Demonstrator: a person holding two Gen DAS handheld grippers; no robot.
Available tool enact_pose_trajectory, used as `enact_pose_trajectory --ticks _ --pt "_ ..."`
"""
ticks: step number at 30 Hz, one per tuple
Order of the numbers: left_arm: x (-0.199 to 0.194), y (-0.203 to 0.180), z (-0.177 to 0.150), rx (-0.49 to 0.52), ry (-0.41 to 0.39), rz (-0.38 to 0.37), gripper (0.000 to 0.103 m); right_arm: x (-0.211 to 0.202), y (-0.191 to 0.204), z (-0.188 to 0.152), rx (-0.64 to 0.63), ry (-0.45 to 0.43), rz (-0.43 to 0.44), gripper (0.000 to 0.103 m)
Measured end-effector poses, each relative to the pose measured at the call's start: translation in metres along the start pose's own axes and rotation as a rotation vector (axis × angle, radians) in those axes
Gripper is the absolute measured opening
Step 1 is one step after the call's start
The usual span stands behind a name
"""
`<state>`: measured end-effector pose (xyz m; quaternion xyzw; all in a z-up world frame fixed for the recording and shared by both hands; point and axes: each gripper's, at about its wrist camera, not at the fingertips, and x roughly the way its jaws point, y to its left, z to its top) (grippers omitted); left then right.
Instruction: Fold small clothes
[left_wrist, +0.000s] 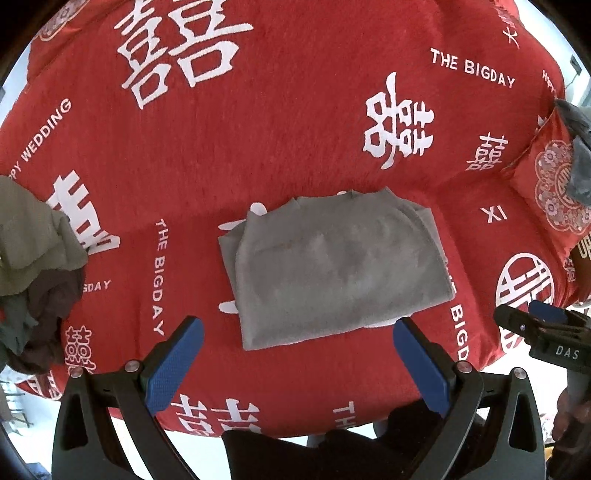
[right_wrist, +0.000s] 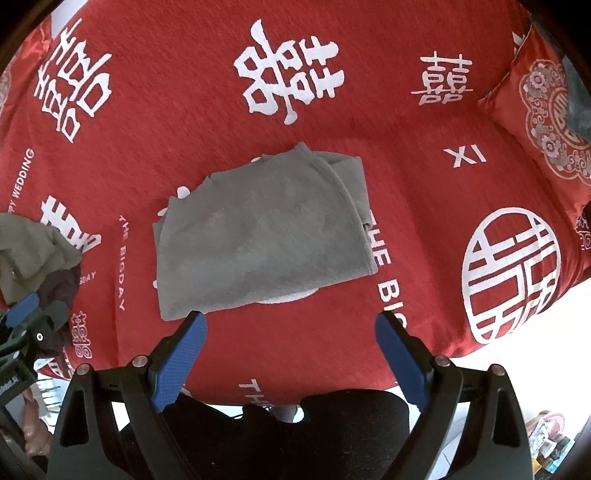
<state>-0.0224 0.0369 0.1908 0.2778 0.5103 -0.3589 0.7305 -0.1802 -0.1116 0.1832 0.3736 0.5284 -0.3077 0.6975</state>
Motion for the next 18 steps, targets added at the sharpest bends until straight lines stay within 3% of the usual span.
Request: enact_pose_trajectory --ticks 10,18 --pt "0.025 0.000 -0.006 -0.015 0.055 0.009 0.103 0.015 -0.002 0.002 -0.026 0.038 -0.011 0.094" --pt "0.079 0.009 -0.017 -0.075 0.147 0.009 0.103 0.047 0.001 0.011 -0.070 0.082 -0.014 0.094"
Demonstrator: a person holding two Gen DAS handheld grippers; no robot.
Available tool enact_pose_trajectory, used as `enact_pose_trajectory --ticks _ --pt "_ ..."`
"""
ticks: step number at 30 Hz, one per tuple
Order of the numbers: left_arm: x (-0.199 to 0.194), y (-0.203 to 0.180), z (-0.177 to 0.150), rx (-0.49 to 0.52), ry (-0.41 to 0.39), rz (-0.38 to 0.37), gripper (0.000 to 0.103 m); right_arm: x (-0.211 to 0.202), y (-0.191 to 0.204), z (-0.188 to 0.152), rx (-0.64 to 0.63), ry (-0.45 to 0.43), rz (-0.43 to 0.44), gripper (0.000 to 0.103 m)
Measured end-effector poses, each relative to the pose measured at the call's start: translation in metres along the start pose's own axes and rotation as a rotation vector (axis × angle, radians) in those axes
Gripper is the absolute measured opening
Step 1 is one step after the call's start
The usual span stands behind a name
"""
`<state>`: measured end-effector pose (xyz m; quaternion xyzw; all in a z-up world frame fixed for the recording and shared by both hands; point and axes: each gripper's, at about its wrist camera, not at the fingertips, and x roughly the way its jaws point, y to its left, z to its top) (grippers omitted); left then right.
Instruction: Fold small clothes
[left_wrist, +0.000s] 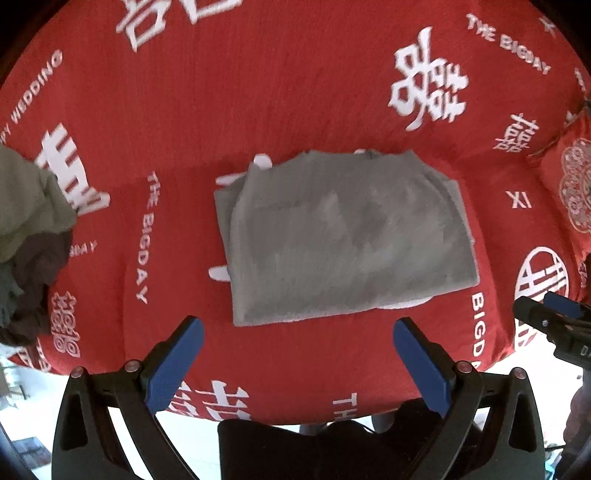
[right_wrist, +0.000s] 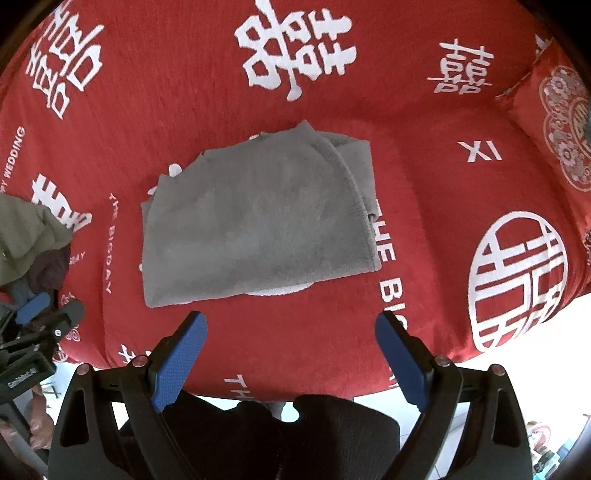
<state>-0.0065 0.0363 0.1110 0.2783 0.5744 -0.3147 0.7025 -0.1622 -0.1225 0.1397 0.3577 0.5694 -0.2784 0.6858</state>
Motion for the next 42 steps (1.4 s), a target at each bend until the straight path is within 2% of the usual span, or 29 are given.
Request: enact_pose_trajectory --ticks 5,9,13,16,20,21,22,23,26,29,33,34,35,37,42 --pt "0.050 0.019 -0.005 -0.102 0.062 -0.042 0.103 0.044 0.005 0.003 -0.036 0.066 0.015 0.094" --pt "0.094 0.036 -0.012 -0.201 0.105 -0.081 0.103 0.087 0.015 0.004 -0.066 0.131 0.068 0.094" --pt "0.133 0.054 -0.019 -0.283 0.141 -0.127 0.103 0.134 0.032 0.005 -0.057 0.196 0.195 0.094" --pt "0.148 0.067 -0.024 -0.340 0.128 -0.177 0.103 0.166 0.044 0.005 0.001 0.225 0.377 0.094" --pt "0.165 0.092 -0.036 -0.425 0.097 -0.259 0.103 0.205 0.051 -0.001 0.105 0.267 0.555 0.093" --pt "0.170 0.098 -0.040 -0.442 0.096 -0.281 0.103 0.213 0.051 -0.004 0.131 0.275 0.588 0.091" --pt "0.173 0.102 -0.043 -0.456 0.096 -0.297 0.103 0.224 0.050 -0.009 0.167 0.283 0.637 0.085" --pt "0.177 0.106 -0.046 -0.472 0.097 -0.316 0.103 0.230 0.050 -0.012 0.194 0.290 0.667 0.079" --pt "0.185 0.117 -0.055 -0.531 0.100 -0.387 0.103 0.244 0.050 -0.021 0.264 0.300 0.734 0.073" --pt "0.189 0.120 -0.063 -0.575 0.095 -0.461 0.103 0.248 0.052 -0.028 0.323 0.282 0.774 0.073" --pt "0.196 0.117 -0.065 -0.593 0.090 -0.517 0.103 0.256 0.057 -0.023 0.432 0.233 0.824 0.070" --pt "0.198 0.115 -0.064 -0.598 0.086 -0.529 0.103 0.258 0.059 -0.019 0.455 0.225 0.827 0.062" --pt "0.200 0.113 -0.063 -0.606 0.082 -0.540 0.103 0.262 0.062 -0.015 0.473 0.226 0.815 0.041" --pt "0.204 0.110 -0.061 -0.632 0.071 -0.570 0.103 0.265 0.064 -0.007 0.485 0.223 0.805 0.008" --pt "0.206 0.105 -0.049 -0.691 0.008 -0.655 0.103 0.230 0.069 0.015 0.397 0.152 0.923 0.008"
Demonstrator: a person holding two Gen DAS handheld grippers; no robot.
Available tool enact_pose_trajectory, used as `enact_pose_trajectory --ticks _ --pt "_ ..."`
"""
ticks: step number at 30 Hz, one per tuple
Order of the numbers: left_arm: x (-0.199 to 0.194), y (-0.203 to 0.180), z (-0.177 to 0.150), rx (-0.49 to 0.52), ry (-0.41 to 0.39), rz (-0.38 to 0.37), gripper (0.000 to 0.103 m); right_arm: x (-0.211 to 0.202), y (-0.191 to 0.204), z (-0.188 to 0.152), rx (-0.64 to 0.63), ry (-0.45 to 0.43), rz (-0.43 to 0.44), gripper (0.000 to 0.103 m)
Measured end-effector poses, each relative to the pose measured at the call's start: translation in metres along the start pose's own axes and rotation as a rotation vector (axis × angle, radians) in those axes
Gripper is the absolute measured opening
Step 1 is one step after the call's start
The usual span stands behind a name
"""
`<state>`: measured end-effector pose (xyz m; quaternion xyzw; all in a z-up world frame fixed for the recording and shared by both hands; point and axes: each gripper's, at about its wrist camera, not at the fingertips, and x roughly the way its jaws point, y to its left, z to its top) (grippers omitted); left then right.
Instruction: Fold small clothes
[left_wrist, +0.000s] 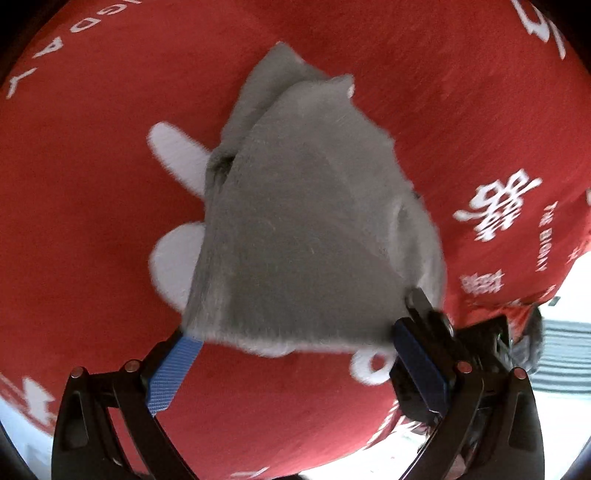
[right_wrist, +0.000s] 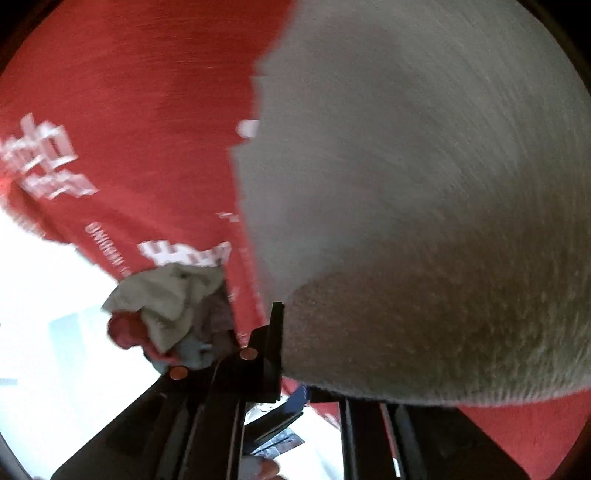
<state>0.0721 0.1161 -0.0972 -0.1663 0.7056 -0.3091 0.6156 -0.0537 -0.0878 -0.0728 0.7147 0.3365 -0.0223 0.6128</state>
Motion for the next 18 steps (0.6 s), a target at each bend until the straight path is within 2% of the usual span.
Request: enact_pose_trajectory --ticks 3,5,7,8,9,11,12,14,18 --pt "0.007 -0.009 0.011 -0.034 -0.046 -0.053 0.103 -0.006 0.007 0.001 -0.016 0.017 0.007 0.008" --pt "0.013 -0.014 0.019 -0.045 -0.073 -0.050 0.103 -0.003 0.005 0.001 -0.016 0.035 -0.001 0.008" --pt "0.015 -0.019 0.025 -0.045 -0.106 -0.009 0.103 0.000 0.001 0.000 -0.012 0.050 -0.009 0.008" --pt "0.016 -0.022 0.028 -0.040 -0.127 0.043 0.099 0.005 0.000 0.000 -0.012 0.058 -0.016 0.008" --pt "0.015 -0.024 0.031 -0.027 -0.146 0.091 0.091 0.006 -0.001 -0.002 -0.014 0.067 -0.024 0.008" --pt "0.022 -0.033 0.038 0.037 -0.147 0.263 0.038 0.009 -0.005 -0.004 -0.022 0.088 -0.047 0.008" --pt "0.025 -0.037 0.040 0.079 -0.144 0.333 0.031 0.008 -0.007 -0.004 -0.029 0.102 -0.061 0.008" --pt "0.025 -0.047 0.040 0.150 -0.161 0.402 0.023 0.007 -0.006 -0.004 -0.051 0.146 -0.104 0.009" --pt "0.026 -0.078 0.025 0.372 -0.227 0.550 0.019 -0.014 0.012 0.004 -0.164 0.226 -0.259 0.019"
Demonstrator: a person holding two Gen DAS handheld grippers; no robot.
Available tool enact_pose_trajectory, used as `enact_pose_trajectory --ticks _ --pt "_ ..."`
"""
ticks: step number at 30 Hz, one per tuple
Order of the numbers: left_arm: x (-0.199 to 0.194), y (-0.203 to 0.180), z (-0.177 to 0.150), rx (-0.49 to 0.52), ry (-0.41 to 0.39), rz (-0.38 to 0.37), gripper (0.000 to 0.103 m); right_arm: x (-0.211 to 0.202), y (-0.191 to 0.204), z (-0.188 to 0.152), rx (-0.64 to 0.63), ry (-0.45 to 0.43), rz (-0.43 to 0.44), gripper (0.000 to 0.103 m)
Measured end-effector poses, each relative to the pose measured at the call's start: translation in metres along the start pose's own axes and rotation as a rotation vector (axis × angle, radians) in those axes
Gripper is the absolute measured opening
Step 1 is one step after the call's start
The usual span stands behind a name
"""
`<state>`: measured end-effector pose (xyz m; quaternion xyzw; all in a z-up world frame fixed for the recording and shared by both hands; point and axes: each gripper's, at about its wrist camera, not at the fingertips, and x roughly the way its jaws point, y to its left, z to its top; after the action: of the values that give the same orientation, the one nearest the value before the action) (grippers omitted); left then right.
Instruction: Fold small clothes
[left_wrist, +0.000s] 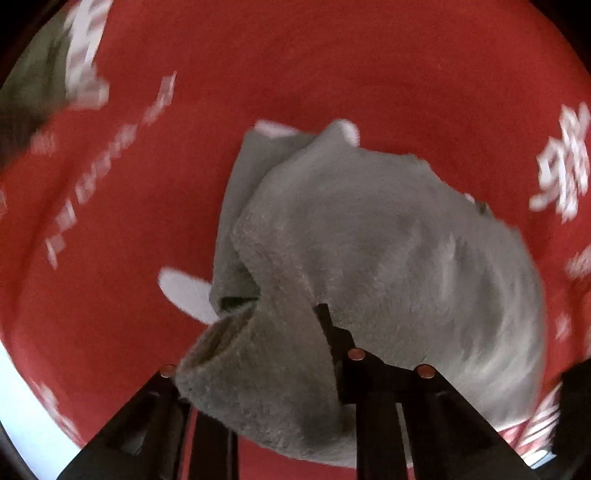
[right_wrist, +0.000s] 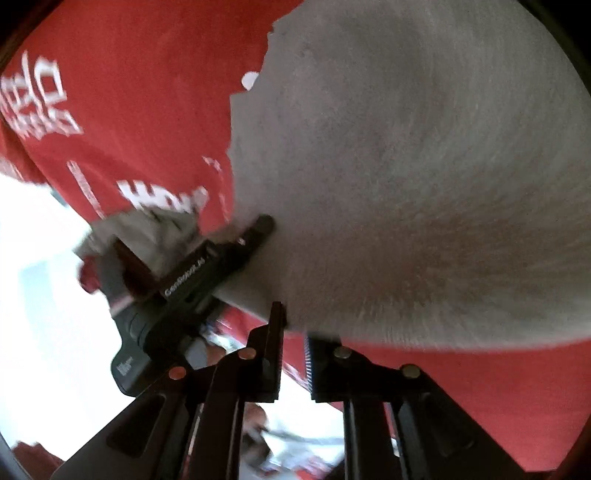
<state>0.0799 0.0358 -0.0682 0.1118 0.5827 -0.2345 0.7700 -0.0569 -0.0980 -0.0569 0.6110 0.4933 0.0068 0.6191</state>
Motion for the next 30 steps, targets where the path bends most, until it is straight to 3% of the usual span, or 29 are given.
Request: enact_pose_trajectory --ticks 1,3,4,5,8,12,16,20,28,30 --pt "-0.004 -0.008 -0.002 0.061 -0.028 0.038 0.019 -0.014 0.010 0.005 -0.060 -0.001 -0.067 0.024" --pt "-0.009 -0.027 -0.012 0.225 -0.098 0.127 0.019 -0.034 0.028 0.014 -0.155 -0.015 -0.162 0.043" --pt "-0.010 -0.033 -0.016 0.280 -0.120 0.153 0.019 -0.044 0.043 0.026 -0.210 -0.019 -0.220 0.065" --pt "-0.011 -0.041 -0.023 0.361 -0.152 0.189 0.019 -0.047 0.054 0.037 -0.243 -0.017 -0.245 0.074" --pt "-0.012 -0.054 -0.045 0.538 -0.235 0.248 0.019 -0.034 0.096 0.081 -0.350 0.053 -0.299 0.075" --pt "-0.013 -0.063 -0.058 0.667 -0.287 0.271 0.019 0.036 0.149 0.128 -0.464 0.262 -0.402 0.080" --pt "-0.010 -0.064 -0.055 0.659 -0.284 0.252 0.019 0.114 0.179 0.134 -0.571 0.467 -0.505 0.084" --pt "-0.007 -0.054 -0.052 0.627 -0.268 0.231 0.019 0.184 0.184 0.132 -0.649 0.614 -0.687 0.086" --pt "-0.005 -0.048 -0.056 0.635 -0.281 0.230 0.019 0.243 0.176 0.127 -0.710 0.651 -0.891 0.086" --pt "-0.008 -0.047 -0.058 0.619 -0.275 0.224 0.019 0.245 0.175 0.120 -0.795 0.648 -0.960 0.062"
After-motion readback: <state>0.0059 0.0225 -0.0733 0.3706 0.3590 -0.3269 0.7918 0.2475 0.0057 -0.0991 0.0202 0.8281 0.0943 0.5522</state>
